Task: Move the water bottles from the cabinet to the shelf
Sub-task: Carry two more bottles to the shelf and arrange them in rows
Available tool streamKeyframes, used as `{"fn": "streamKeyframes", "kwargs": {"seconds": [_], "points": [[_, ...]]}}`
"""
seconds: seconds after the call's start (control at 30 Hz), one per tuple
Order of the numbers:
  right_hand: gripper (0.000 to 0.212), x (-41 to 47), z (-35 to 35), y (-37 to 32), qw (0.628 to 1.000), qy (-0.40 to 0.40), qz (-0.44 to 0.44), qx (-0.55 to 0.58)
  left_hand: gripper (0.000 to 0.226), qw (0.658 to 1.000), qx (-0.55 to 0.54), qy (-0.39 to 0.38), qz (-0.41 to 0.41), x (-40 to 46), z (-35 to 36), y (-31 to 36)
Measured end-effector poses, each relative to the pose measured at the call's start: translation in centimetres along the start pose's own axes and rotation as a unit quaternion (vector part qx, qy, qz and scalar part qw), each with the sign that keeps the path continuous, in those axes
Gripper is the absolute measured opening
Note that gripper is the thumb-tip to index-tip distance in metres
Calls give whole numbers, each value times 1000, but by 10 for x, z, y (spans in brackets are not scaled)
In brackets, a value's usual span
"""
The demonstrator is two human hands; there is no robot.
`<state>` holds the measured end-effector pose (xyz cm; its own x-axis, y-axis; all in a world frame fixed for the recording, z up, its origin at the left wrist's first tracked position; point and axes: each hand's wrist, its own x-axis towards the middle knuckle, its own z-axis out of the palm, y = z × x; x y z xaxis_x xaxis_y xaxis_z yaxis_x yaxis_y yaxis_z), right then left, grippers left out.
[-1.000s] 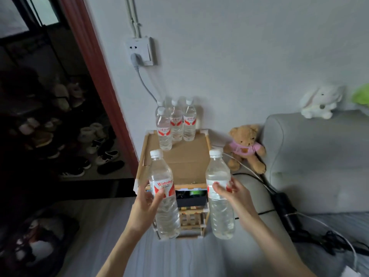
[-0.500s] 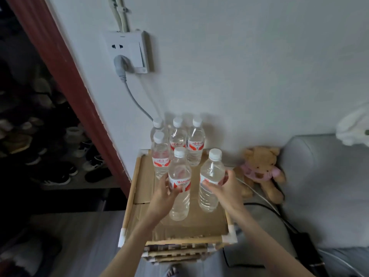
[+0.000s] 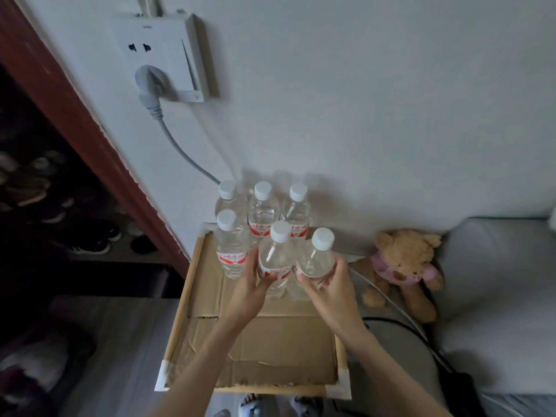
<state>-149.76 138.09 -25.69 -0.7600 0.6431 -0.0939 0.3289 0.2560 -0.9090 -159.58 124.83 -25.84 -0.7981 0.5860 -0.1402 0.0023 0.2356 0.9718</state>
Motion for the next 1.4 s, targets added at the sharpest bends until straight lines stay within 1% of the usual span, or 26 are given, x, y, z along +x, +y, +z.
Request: {"fn": "streamKeyframes", "kwargs": {"seconds": [0.07,0.13,0.2,0.27,0.33,0.37,0.43,0.5,0.53,0.6,0.67,0.77,0.87,0.97,1.07,1.17,1.23,1.3,1.4], "points": [[72,-3,-10,-1,998,-65,-23,-10,62,1000,0,1,-1,1,-2,2],[72,0,-16,0,994,-103,-27,-18,64,1000,19,-10,2,1,-4,5],[69,4,-20,1,993,-108,-35,-32,61,999,46,-11,-2,-1,-4,5],[70,9,-23,-2,992,-114,-42,-41,61,996,89,17,-6,-6,-2,9],[87,15,-26,0,989,-123,-56,-61,61,990,128,51,-8,-9,-2,10],[90,17,-29,0,988,-119,-65,-75,61,988,138,67,-10,-9,-2,8],[83,18,-35,-13,987,-106,-94,-79,58,987,137,85,-23,-9,-5,8],[72,20,-41,-26,981,-108,-139,-87,58,988,131,80,-24,-8,-8,13],[71,21,-44,-32,975,-113,-164,-98,58,989,130,73,-18,-9,-9,17],[66,25,-50,-40,959,-123,-214,-138,63,989,128,66,7,-11,-14,30],[58,30,-56,-44,946,-136,-239,-174,66,985,144,70,57,-12,-20,47],[49,35,-61,-53,938,-155,-234,-203,60,962,215,57,158,-9,-26,68],[43,38,-60,-62,930,-162,-234,-231,46,934,290,36,204,-1,-24,76],[37,43,-57,-67,921,-148,-246,-262,42,932,296,49,201,7,-22,80],[31,48,-53,-69,923,-126,-241,-272,41,934,299,57,187,13,-24,82],[34,52,-46,-72,932,-97,-225,-266,42,930,318,48,176,20,-26,82],[40,53,-44,-73,936,-93,-229,-252,43,926,338,26,165,25,-30,84],[48,53,-45,-75,929,-120,-247,-247,42,925,348,-7,154,29,-35,88],[44,52,-51,-78,915,-187,-257,-250,42,920,356,-35,158,32,-39,92]]}}
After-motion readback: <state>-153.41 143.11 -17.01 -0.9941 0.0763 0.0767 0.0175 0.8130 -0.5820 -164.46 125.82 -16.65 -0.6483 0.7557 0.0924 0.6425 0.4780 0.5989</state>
